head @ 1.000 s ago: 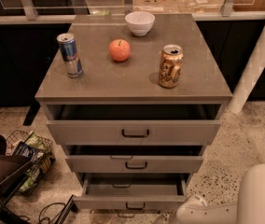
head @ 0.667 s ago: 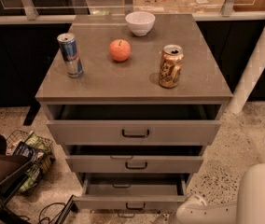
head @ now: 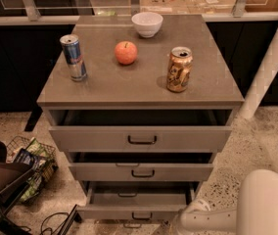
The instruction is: Close bottom drawer
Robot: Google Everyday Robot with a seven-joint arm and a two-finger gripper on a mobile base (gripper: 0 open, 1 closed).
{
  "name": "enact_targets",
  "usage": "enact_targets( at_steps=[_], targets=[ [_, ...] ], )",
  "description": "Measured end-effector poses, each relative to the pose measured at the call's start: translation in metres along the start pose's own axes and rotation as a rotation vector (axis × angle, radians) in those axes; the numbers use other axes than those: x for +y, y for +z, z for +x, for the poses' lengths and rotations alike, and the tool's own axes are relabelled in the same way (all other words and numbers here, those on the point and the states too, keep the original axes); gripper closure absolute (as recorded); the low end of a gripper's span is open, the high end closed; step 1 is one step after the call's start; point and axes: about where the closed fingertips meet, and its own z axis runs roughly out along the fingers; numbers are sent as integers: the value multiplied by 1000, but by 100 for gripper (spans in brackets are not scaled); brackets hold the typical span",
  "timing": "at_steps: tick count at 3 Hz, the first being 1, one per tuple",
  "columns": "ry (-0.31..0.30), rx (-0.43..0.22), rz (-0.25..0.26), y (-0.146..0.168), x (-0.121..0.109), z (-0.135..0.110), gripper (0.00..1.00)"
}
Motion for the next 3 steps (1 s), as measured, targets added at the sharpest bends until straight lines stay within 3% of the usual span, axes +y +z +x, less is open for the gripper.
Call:
enact_targets(
  at_steps=[1,2,3],
  targets=[
    [-48,10,75,9,-41,6,100],
    [-69,20,104,15,-58,9,100],
    [-70,20,104,15,-58,9,100]
  ],
)
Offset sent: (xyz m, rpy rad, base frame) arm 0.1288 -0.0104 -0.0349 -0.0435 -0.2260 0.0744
